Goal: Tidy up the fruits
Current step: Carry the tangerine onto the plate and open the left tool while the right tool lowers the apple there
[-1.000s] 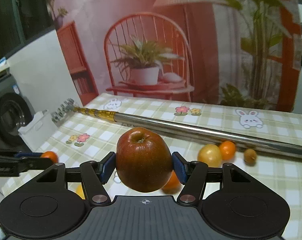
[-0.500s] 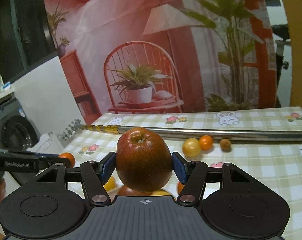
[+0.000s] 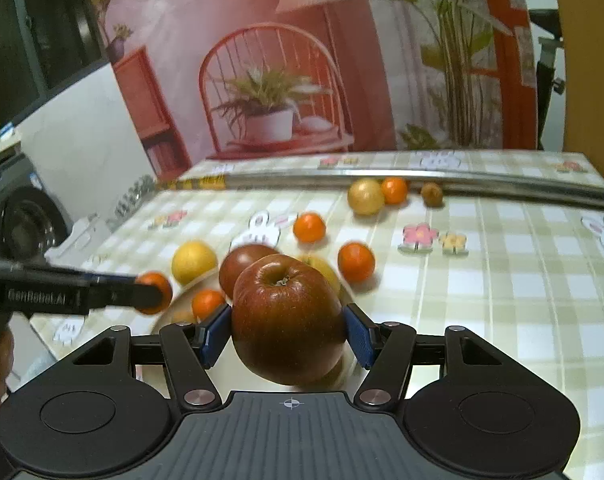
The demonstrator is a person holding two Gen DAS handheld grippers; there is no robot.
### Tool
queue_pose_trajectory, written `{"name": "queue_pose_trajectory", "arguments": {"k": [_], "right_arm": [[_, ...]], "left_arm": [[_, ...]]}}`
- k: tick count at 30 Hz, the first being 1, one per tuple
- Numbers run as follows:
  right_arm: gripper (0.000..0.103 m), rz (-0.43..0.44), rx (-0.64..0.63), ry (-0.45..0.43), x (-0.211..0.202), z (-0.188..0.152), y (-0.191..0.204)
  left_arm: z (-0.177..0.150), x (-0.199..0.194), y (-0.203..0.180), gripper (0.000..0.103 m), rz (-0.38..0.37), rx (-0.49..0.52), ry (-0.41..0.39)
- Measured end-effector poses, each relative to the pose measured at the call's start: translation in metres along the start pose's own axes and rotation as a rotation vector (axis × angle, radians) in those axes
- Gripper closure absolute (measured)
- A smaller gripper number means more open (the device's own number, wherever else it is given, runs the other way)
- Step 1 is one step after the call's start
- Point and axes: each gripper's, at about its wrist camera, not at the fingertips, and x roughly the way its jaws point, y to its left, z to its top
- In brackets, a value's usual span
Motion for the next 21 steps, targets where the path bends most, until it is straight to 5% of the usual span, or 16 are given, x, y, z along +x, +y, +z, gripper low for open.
{"name": "queue_pose_trajectory", "arguments": {"k": [21], "right_arm": [[0.046, 0.042, -0.017, 0.054, 0.009, -0.010, 0.006]], "left_arm": [[-0.016, 0.027, -0.010, 0.065, -0.028, 0.045, 0.164]]}}
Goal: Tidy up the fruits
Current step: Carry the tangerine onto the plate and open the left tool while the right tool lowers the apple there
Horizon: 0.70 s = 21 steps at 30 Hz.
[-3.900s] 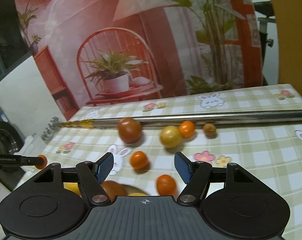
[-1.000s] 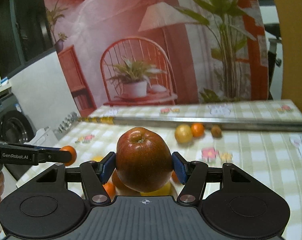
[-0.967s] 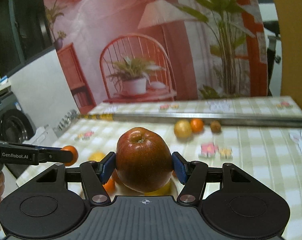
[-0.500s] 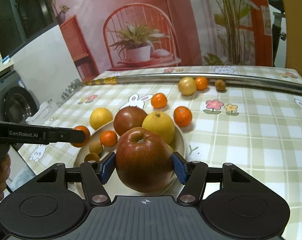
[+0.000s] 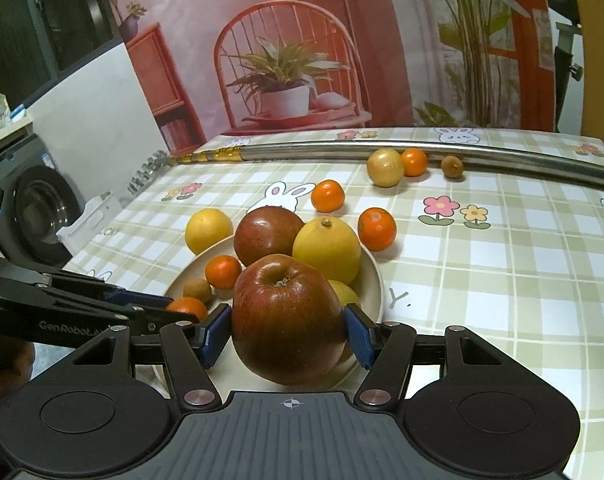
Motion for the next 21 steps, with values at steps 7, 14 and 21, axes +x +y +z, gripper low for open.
{"name": "queue_pose_trajectory", "arguments": {"k": [7, 14, 21], "right_arm": [[0.046, 0.002, -0.002, 0.001, 0.001, 0.001, 0.001], [0.046, 0.001, -0.003, 0.001, 0.001, 0.001, 0.001], [0.046, 0.002, -0.002, 0.001, 0.000, 0.001, 0.001]], "left_arm": [[-0.001, 0.005, 0.000, 0.065, 0.005, -0.005, 0.044], [0.000, 0.010, 0.005, 0.065, 0.036, -0.031, 0.060], [0.005, 0.014, 0.004, 0.065, 0.098, -0.005, 0.021]]}}
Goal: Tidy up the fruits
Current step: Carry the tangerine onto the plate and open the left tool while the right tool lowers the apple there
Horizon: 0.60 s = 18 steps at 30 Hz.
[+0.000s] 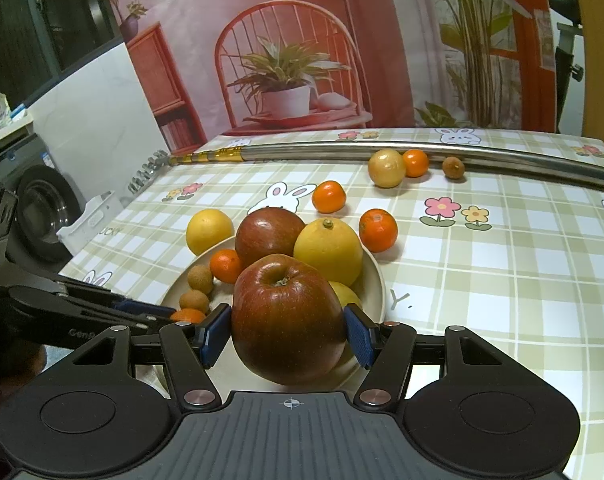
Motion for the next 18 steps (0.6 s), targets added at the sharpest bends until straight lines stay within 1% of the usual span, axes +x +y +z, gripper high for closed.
{"name": "queue_pose_trajectory", "arguments": {"k": [5, 9, 13, 18], "right_arm": [[0.046, 0.000, 0.002, -0.001, 0.000, 0.000, 0.000], [0.046, 0.000, 0.001, -0.002, 0.000, 0.000, 0.000], [0.046, -0.001, 0.001, -0.002, 0.000, 0.000, 0.000], [0.046, 0.007, -0.003, -0.016, -0.002, 0.003, 0.001]], "left_arm": [[0.002, 0.001, -0.002, 0.065, 0.031, 0.028, -0.026], [0.002, 0.000, -0.002, 0.065, 0.035, 0.034, -0.028], [0.000, -0.003, -0.002, 0.065, 0.026, 0.033, -0.036], [-0.001, -0.013, -0.001, 0.064, -0.003, 0.028, -0.083]]}}
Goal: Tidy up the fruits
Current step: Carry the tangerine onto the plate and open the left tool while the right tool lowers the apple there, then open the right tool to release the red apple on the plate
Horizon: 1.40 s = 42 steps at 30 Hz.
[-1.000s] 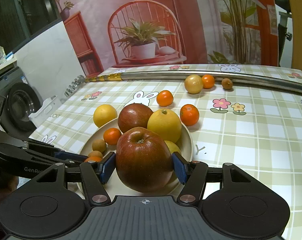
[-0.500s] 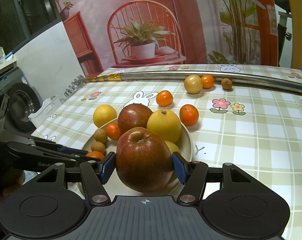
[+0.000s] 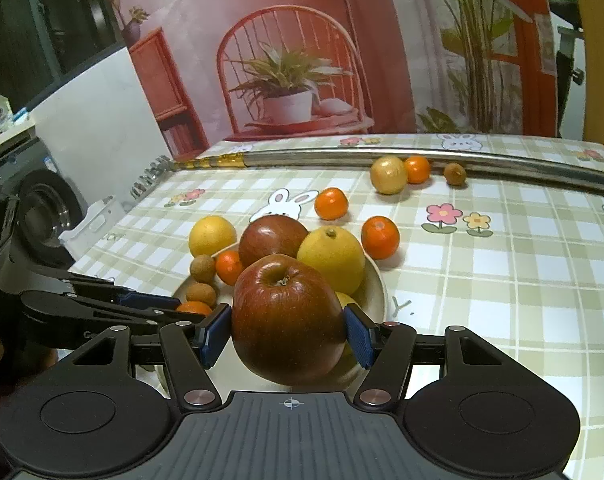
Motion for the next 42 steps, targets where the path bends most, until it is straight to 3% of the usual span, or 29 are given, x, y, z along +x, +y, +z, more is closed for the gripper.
{"name": "queue_pose_trajectory", "arguments": {"k": [5, 9, 11, 19, 23, 33, 42], "right_arm": [[0.046, 0.016, -0.024, 0.004, 0.006, 0.004, 0.004], [0.046, 0.048, -0.032, 0.007, 0.015, 0.009, 0.005], [0.046, 0.060, -0.041, 0.014, 0.022, 0.011, 0.007], [0.046, 0.112, -0.091, 0.060, 0.056, 0.018, 0.022], [0.046, 0.127, -0.135, 0.085, 0.068, 0.016, 0.032], [0.046, 0.102, -0.180, 0.110, 0.084, 0.014, 0.040], [0.044, 0.115, -0.120, 0.097, 0.079, 0.014, 0.037]], "left_arm": [[0.000, -0.010, 0.003, 0.064, 0.024, -0.022, -0.051], [0.001, -0.022, 0.011, 0.048, 0.084, -0.065, -0.106], [0.002, -0.027, 0.016, 0.048, 0.114, -0.093, -0.131], [0.009, -0.029, 0.043, 0.047, 0.197, -0.216, -0.117], [0.010, -0.031, 0.046, 0.040, 0.205, -0.236, -0.128], [0.006, -0.028, 0.043, 0.040, 0.205, -0.222, -0.111], [0.004, -0.029, 0.040, 0.040, 0.203, -0.211, -0.105]]}}
